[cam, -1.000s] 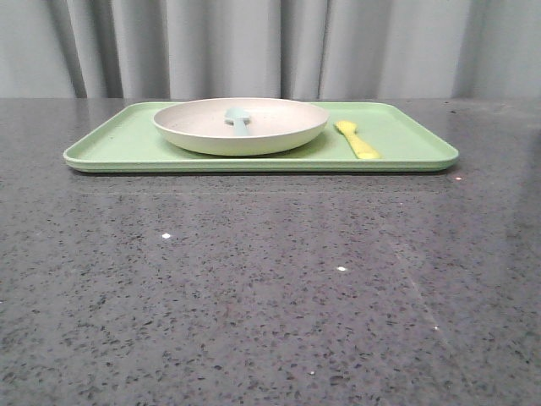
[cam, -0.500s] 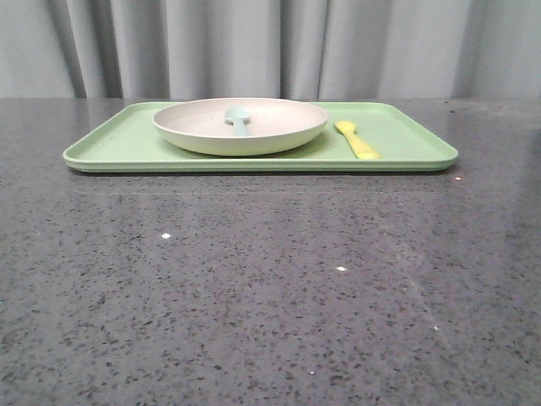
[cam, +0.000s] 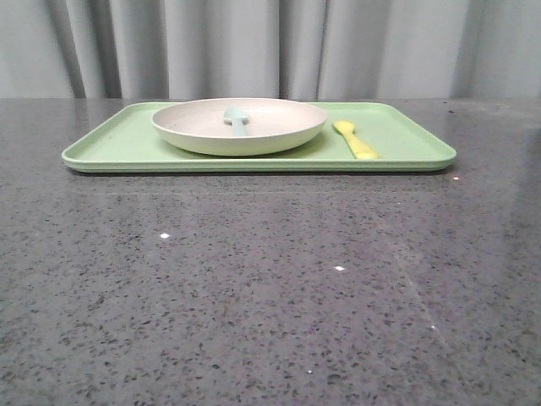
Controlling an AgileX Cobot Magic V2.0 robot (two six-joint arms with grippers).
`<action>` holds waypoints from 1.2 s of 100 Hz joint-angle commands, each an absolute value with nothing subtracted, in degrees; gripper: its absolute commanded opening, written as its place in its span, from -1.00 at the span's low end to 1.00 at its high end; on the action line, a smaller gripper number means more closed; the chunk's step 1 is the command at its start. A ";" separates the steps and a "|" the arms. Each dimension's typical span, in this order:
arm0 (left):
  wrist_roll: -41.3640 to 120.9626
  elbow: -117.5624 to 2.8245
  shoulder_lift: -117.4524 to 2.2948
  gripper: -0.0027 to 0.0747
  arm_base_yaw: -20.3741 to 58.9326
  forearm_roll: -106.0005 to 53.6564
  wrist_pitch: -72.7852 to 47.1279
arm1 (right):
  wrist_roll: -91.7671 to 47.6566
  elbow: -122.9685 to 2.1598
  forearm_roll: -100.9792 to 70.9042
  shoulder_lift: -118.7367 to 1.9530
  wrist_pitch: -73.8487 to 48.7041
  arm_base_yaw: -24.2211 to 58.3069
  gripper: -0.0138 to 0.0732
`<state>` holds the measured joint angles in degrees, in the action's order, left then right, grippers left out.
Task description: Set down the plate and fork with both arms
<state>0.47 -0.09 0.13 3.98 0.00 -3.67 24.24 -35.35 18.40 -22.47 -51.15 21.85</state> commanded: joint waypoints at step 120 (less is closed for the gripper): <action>-0.32 0.76 2.02 -0.98 4.29 -0.39 1.17 | -3.97 1.35 0.64 1.68 -3.19 2.63 -0.96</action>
<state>0.47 -0.09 0.13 3.98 0.00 -3.42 -3.40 1.15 0.72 0.66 -10.46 3.01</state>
